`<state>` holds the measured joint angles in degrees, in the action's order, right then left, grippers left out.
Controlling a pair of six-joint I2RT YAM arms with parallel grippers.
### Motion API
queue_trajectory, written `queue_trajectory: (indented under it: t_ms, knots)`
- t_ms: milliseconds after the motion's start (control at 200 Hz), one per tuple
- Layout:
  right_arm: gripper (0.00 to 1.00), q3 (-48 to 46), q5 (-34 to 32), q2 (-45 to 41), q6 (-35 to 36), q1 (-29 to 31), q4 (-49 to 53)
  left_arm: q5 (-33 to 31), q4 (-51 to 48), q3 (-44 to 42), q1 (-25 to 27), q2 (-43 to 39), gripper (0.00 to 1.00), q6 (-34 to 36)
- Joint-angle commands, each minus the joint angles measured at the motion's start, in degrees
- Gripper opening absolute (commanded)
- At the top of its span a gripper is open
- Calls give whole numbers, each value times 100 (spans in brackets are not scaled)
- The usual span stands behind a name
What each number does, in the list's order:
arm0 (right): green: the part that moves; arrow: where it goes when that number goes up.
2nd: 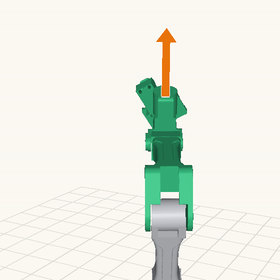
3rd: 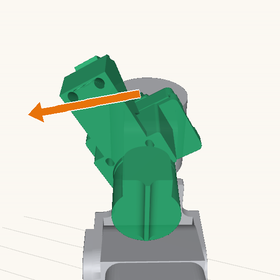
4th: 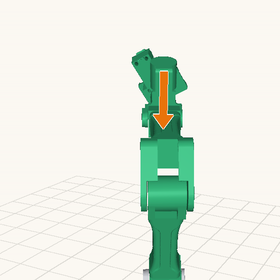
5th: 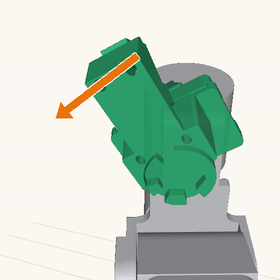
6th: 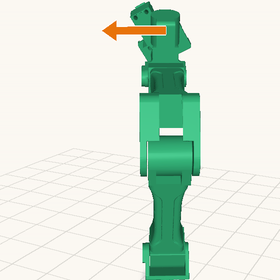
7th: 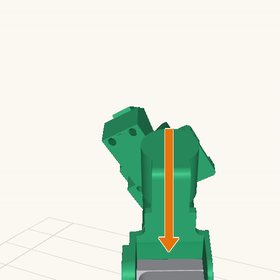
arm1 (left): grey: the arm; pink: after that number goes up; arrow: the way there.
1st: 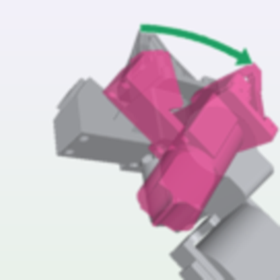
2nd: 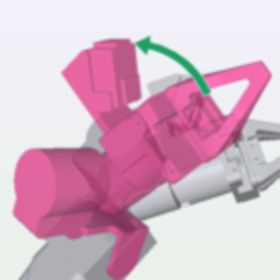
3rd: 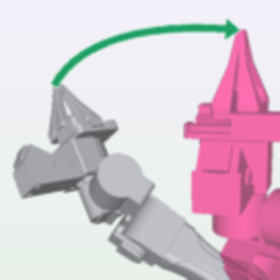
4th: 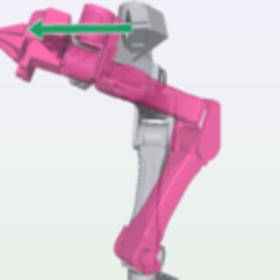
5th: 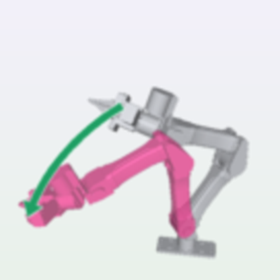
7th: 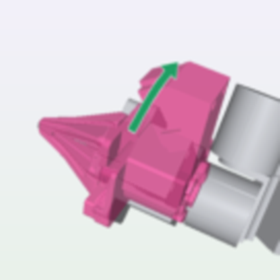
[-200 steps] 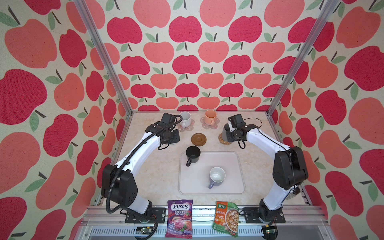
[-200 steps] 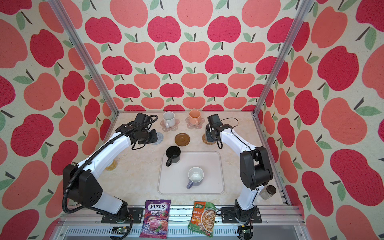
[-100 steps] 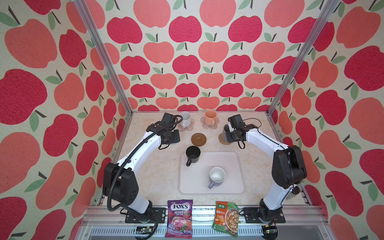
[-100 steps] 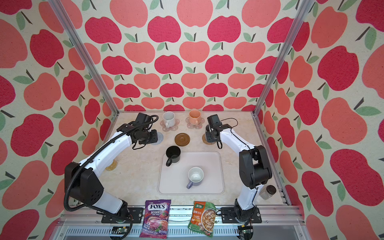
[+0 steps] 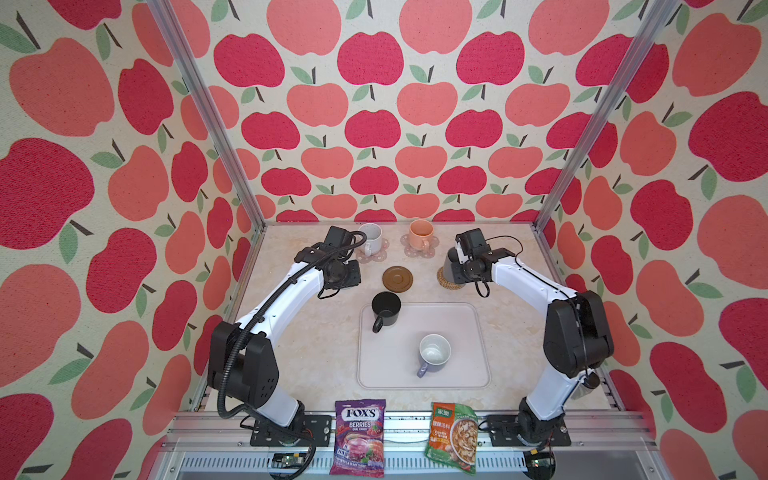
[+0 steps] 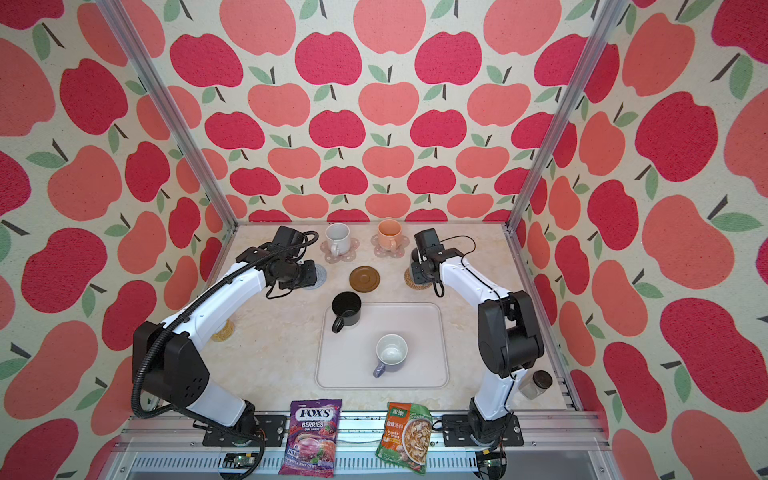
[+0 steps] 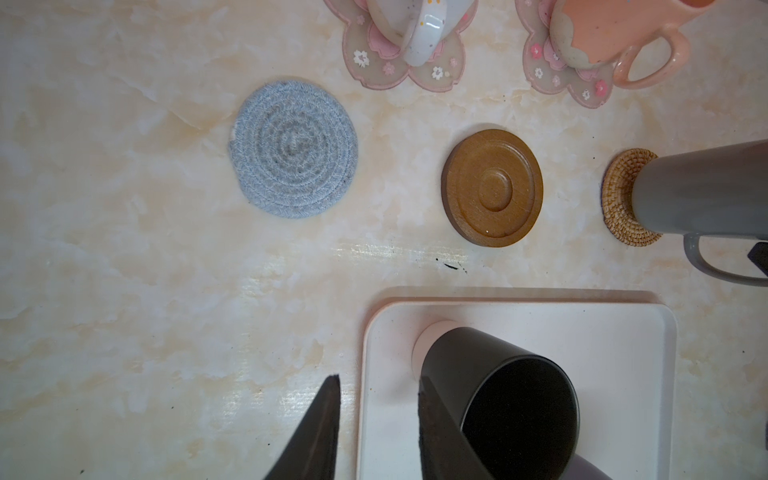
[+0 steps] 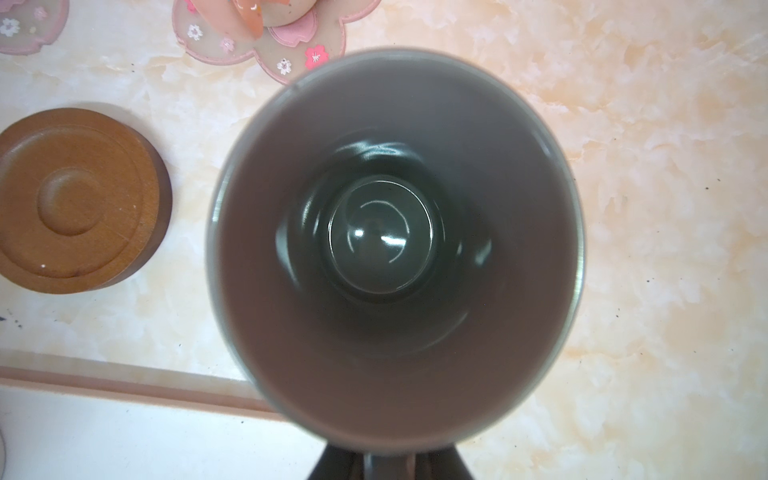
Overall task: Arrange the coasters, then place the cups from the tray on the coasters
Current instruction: 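Lower the grey mug onto the rattan coaster with right gripper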
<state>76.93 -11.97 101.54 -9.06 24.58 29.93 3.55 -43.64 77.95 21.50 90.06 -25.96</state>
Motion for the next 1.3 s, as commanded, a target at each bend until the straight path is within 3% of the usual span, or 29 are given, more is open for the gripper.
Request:
queue_trajectory:
  t_ms: [0,735,810,1066,1296]
  knots:
    - [0,190,-85,43,-86,-47,-347,67,-58,101,-32,62,34,57]
    - [0,-91,36,85,-506,34,-150,93,-31,14,-31,-5,34,-32]
    - [11,-34,20,109,-519,47,-55,84,-31,1,-31,-17,34,-41]
    - [37,143,63,254,-561,87,147,67,-61,-17,-23,-50,34,-63]
    - [40,211,76,175,-585,99,316,-28,-110,-35,-15,-129,34,-50]
